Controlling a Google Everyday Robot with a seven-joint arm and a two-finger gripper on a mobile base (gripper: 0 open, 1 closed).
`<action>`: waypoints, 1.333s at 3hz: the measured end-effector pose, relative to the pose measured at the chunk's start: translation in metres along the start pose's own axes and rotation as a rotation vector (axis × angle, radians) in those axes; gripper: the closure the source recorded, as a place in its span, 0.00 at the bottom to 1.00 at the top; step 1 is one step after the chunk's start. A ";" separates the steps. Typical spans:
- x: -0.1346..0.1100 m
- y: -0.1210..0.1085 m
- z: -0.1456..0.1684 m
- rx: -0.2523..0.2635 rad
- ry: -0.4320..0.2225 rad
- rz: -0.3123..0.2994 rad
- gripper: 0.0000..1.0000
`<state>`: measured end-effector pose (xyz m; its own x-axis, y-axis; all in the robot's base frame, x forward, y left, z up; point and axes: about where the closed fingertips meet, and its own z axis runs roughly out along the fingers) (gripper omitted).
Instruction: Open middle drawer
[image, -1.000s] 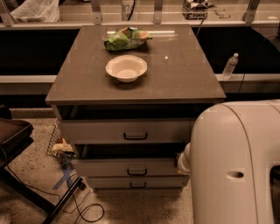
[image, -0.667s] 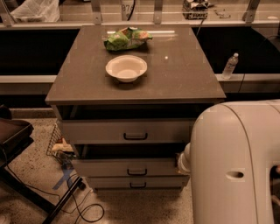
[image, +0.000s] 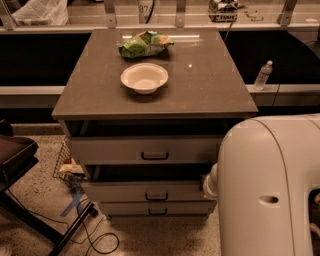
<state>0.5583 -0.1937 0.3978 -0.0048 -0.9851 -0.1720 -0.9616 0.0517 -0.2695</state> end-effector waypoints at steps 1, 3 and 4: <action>0.000 0.000 0.000 0.000 0.000 0.000 0.22; 0.000 0.000 0.000 -0.001 0.000 0.000 0.00; -0.001 0.001 0.001 -0.004 -0.001 -0.001 0.18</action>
Offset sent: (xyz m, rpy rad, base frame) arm 0.0000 0.0000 0.0000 0.0000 0.0000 0.0000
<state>0.5572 -0.1928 0.3967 -0.0037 -0.9850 -0.1723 -0.9626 0.0502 -0.2661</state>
